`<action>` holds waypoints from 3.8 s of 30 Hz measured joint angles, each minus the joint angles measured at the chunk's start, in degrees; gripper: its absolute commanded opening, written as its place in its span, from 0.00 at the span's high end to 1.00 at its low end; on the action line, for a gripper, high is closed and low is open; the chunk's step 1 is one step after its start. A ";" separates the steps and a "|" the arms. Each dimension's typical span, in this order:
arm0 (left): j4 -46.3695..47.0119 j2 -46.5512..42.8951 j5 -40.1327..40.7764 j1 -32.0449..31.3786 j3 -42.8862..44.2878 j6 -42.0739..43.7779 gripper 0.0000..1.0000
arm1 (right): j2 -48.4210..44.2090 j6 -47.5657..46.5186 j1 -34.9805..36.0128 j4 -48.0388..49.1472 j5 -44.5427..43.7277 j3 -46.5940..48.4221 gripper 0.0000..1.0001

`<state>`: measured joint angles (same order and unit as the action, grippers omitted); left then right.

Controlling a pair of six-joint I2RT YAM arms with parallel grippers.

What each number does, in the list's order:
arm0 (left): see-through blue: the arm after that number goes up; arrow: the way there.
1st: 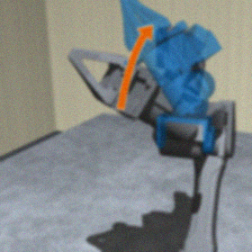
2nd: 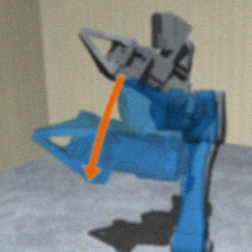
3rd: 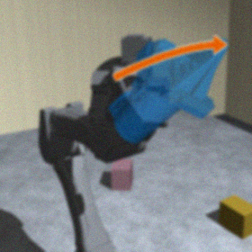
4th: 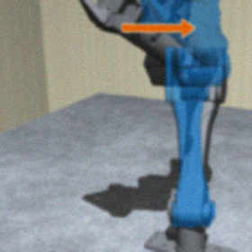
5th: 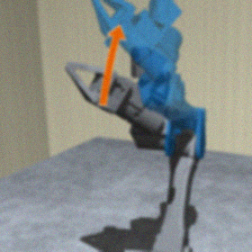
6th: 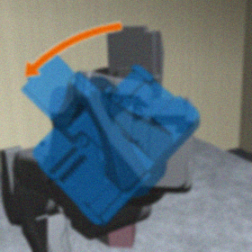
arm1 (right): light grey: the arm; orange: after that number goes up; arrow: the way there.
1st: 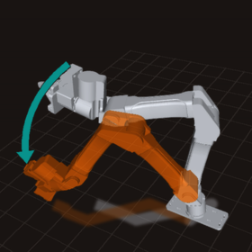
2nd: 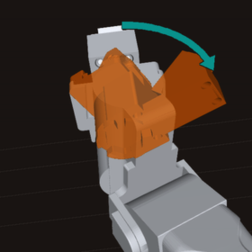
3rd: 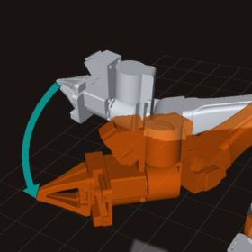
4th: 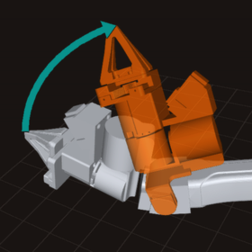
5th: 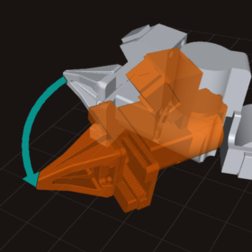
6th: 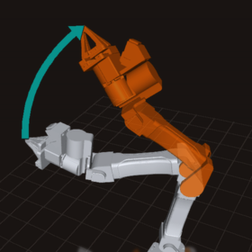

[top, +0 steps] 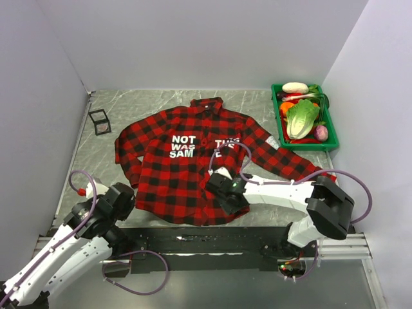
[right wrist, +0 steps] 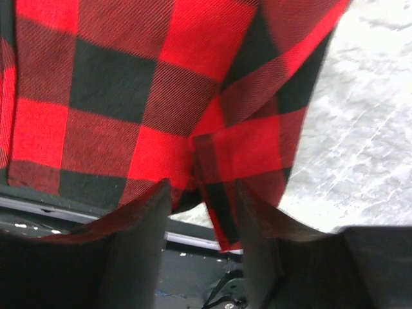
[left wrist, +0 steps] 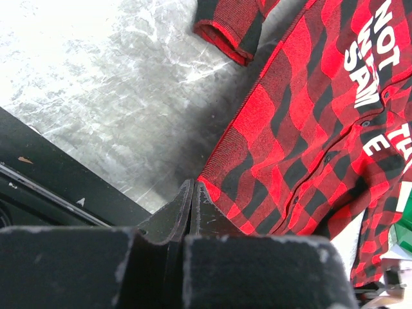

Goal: Pin the brooch onto the clothing
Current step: Flatten out the clothes at the center of the board.

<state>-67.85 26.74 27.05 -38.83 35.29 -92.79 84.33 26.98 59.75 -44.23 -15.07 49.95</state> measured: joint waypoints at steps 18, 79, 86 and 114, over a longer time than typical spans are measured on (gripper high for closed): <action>-0.20 -1.09 0.02 0.00 0.00 -0.11 0.99 | 8.52 5.97 2.54 -7.74 -9.79 3.72 0.71; -0.61 -2.67 0.31 0.00 0.00 -1.25 0.99 | 10.14 10.27 -6.32 -5.29 -9.77 3.69 0.72; -0.63 -3.04 0.44 0.00 0.00 -1.42 0.99 | 5.40 8.90 -12.61 -4.96 -9.05 3.06 0.76; 2.73 12.07 2.51 0.00 13.62 16.09 0.03 | -12.35 2.71 -18.38 -6.58 -3.13 5.97 0.30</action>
<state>-65.12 38.81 29.56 -38.83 48.90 -76.71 71.99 29.69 41.36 -50.81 -18.20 55.92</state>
